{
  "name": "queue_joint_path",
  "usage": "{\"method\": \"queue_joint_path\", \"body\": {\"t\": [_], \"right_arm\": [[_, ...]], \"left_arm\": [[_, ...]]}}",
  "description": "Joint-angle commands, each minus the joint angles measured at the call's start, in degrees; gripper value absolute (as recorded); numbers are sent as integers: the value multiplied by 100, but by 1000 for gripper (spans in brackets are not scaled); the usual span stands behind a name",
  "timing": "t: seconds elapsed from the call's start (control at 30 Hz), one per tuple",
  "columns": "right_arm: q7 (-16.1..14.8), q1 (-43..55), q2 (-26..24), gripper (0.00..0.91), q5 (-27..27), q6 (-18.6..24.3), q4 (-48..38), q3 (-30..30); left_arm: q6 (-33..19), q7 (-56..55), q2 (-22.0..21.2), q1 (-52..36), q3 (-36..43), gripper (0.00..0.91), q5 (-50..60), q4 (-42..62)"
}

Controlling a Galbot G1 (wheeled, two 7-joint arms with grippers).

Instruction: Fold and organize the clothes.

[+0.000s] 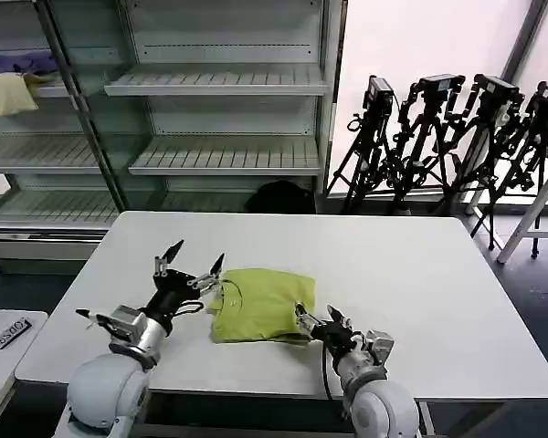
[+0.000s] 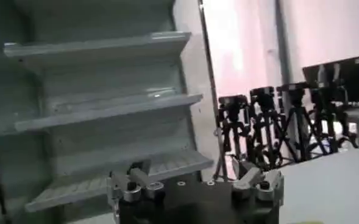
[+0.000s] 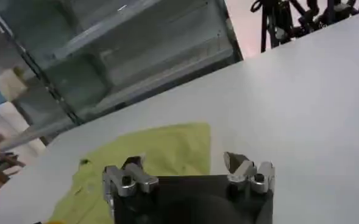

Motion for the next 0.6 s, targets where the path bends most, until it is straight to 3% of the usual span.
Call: {"method": "queue_joint_path", "body": {"t": [0.03, 0.2, 0.27, 0.6], "right_arm": [[574, 426, -28, 907, 444, -24, -656, -32], [835, 520, -27, 907, 813, -35, -782, -59], [955, 542, -36, 867, 1015, -39, -783, -75], [1082, 498, -45, 786, 1217, -48, -742, -249]], "left_arm": [[-146, 3, -31, 473, -633, 907, -242, -133], [-216, 0, -67, 450, -596, 907, -243, -23], [-236, -4, -85, 439, -576, 907, -240, 20], [-259, -15, -153, 385, -512, 907, -228, 47]]}}
